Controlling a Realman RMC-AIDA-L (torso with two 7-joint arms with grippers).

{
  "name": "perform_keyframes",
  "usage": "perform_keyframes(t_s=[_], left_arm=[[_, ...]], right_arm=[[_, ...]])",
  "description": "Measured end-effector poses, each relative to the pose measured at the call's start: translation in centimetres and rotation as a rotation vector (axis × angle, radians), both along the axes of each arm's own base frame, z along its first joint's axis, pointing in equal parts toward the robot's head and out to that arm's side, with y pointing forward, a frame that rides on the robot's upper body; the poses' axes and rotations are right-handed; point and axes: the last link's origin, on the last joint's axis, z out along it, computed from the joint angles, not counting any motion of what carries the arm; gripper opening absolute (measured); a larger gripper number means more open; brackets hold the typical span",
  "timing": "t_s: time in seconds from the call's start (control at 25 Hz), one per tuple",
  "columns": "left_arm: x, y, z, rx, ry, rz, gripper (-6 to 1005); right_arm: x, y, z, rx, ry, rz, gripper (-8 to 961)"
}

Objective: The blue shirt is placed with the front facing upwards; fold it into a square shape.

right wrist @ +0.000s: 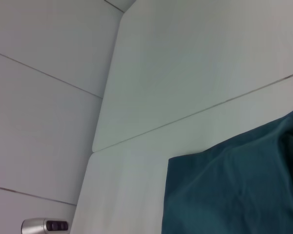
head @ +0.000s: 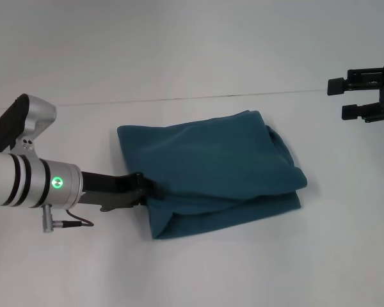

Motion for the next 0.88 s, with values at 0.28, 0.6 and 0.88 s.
perform_keyframes(t_s=[0.28,0.6,0.88], left_arm=[[0.3,0.0,-0.2,0.000,-0.006,-0.005,259],[0.8,-2.2,0.7,-0.063,-0.070,-0.045,123],[-1.7,-6.1,3.2,-0.114,-0.103,-0.020,105]], right_arm=[[0.1,0.0,0.1,0.010,0.013,-0.005,884],[0.4,-0.2,0.1,0.008,0.027,-0.016,885],[0.5,-0.2,-0.1,0.003,0.034,-0.025,885]])
